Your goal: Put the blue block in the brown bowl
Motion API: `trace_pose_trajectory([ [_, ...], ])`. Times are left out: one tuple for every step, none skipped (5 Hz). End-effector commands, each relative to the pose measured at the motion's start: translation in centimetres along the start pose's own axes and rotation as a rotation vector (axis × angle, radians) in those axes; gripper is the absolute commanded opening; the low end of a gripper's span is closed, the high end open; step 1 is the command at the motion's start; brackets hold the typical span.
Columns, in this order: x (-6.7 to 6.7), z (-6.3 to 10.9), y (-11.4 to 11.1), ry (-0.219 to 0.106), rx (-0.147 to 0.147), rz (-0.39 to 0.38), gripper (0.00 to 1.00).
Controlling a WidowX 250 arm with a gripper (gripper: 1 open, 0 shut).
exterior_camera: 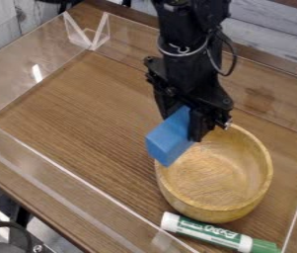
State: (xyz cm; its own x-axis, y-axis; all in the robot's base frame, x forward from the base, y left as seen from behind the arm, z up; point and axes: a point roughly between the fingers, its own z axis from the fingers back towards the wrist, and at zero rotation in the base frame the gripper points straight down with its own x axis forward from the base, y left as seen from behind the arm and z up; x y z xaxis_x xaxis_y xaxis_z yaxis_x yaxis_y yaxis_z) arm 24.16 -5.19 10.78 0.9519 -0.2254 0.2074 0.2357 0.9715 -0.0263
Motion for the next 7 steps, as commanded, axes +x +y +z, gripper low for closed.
trace_pose_trajectory([
  [0.8,1.2,-0.4,-0.060,-0.005,0.008,1.00],
  [0.8,1.5,-0.8,-0.065,-0.015,0.013,1.00],
  [0.8,1.8,-1.0,-0.079,-0.026,0.024,1.00],
  [0.8,2.1,-1.1,-0.092,-0.040,0.039,1.00],
  [0.7,2.4,-1.1,-0.102,-0.051,0.055,1.00],
  [0.6,2.7,-1.2,-0.108,-0.060,0.068,1.00],
  [0.5,2.9,-1.2,-0.111,-0.065,0.080,1.00],
])
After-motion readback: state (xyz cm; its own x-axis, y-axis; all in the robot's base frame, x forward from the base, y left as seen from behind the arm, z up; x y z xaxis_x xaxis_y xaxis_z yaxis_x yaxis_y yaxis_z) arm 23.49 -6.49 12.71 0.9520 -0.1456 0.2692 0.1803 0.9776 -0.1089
